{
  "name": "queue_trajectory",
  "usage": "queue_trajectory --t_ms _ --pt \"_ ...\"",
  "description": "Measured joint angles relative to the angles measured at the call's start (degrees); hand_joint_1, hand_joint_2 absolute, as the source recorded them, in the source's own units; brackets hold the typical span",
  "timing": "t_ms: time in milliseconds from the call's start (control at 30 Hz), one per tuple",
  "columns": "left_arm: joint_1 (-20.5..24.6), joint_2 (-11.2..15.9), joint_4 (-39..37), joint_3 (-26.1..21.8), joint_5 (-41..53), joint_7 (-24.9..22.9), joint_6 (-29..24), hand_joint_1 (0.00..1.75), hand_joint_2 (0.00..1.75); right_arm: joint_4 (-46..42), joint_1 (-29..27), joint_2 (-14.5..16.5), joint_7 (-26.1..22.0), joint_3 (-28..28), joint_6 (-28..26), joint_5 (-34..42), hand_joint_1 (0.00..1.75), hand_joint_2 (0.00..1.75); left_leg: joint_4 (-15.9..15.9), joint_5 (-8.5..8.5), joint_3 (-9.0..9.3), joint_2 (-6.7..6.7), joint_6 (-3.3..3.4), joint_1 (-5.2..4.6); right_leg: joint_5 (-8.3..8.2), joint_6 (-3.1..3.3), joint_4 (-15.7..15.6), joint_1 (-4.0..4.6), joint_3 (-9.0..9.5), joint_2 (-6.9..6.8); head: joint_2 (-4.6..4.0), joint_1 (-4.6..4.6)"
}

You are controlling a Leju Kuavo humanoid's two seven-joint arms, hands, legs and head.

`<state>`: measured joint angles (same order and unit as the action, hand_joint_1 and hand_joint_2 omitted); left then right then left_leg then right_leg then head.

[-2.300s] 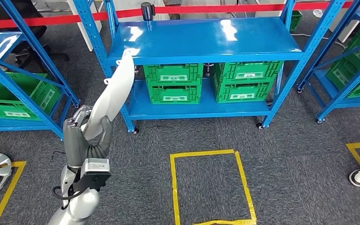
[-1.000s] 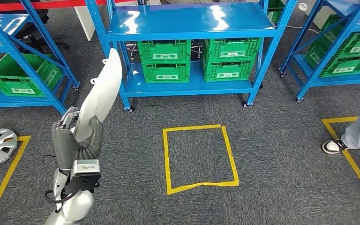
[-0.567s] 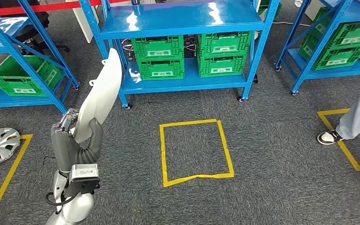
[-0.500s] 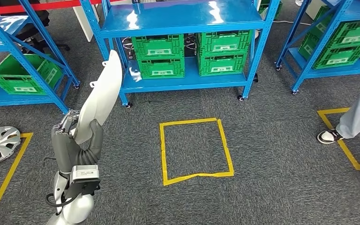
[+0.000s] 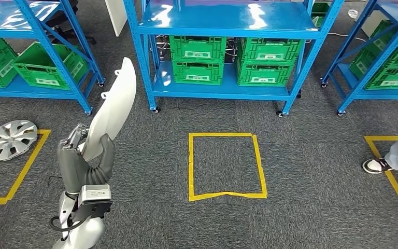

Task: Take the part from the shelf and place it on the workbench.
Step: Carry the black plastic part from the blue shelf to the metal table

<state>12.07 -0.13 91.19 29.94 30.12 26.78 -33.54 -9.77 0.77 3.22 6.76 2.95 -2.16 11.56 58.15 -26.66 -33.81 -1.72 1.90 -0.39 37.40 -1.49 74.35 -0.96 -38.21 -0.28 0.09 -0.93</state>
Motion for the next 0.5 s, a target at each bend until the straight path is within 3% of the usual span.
queue_trajectory --t_ms 67,133,200,267,333,400,467,500 --pt "-0.1 0.0 0.2 0.0 0.1 -0.2 0.0 1.75 1.75 0.0 -0.1 -0.1 0.0 0.0 0.1 0.0 0.0 0.0 0.6 0.05 -0.44 -1.23 -0.18 0.03 -3.74 0.21 -6.1 -0.04 2.97 0.82 0.0 0.05" --pt "-0.2 0.0 0.4 0.0 0.1 -0.2 0.0 1.75 1.75 0.0 -0.2 -0.3 -0.1 0.0 0.2 0.0 0.0 0.0 1.3 0.05 -1.04 -2.29 -0.67 -0.06 -6.13 0.56 -12.8 -0.01 6.12 2.56 0.0 0.1" --pt "-0.5 0.1 0.6 0.0 0.1 -0.2 -0.1 1.75 1.75 0.0 -0.2 -0.4 -0.2 0.0 0.3 0.0 0.0 0.0 1.5 0.25 -1.5 -3.11 -1.42 -0.05 -6.43 1.03 -14.7 0.23 6.82 3.07 0.0 0.13" --pt "-0.9 0.3 0.8 0.0 0.1 -0.1 -0.1 1.75 1.75 0.0 -0.1 -0.4 -0.3 0.0 0.4 0.0 0.0 0.0 1.4 0.56 -1.8 -3.65 -2.12 0.06 -6.95 1.73 -15.1 0.19 6.82 1.98 0.0 0.16" --pt "-1.1 0.6 1.0 0.0 0.2 -0.2 -0.1 1.75 1.75 0.0 -0.2 -0.4 -0.5 0.0 0.6 -0.1 0.0 0.0 3.6 -0.91 -2.92 -2.01 -2.84 0.05 -7.42 2.49 -15.5 -0.1 6.83 0.77 0.0 -0.07" --pt "-1.1 0.7 1.0 0.0 0.5 -0.6 -0.1 1.75 1.75 0.0 -0.4 -0.4 -0.7 0.0 0.6 -0.2 0.0 0.0 9.9 -4.65 -5.68 0.4 -3.65 0.29 -7.59 2.85 -15.6 -0.18 6.69 -0.49 0.0 -0.34" --pt "-1.1 0.7 1.0 0.0 1.0 -1.2 0.0 1.75 1.75 0.0 -0.6 -0.4 -0.8 0.0 0.7 -0.3 0.0 0.0 16.3 -7.32 -8.35 1.16 -4.33 0.8 -7.6 2.86 -15.6 -0.23 6.55 -1.91 0.0 -0.36" --pt "-1.1 0.7 1.0 0.0 1.2 -1.5 0.0 1.75 1.75 0.0 -0.6 -0.4 -0.8 0.0 0.7 -0.3 0.0 0.0 16.9 -7.16 -8.42 1.36 -4.57 1.05 -7.59 2.8 -15.6 -0.3 6.53 -2.63 0.0 -0.36"
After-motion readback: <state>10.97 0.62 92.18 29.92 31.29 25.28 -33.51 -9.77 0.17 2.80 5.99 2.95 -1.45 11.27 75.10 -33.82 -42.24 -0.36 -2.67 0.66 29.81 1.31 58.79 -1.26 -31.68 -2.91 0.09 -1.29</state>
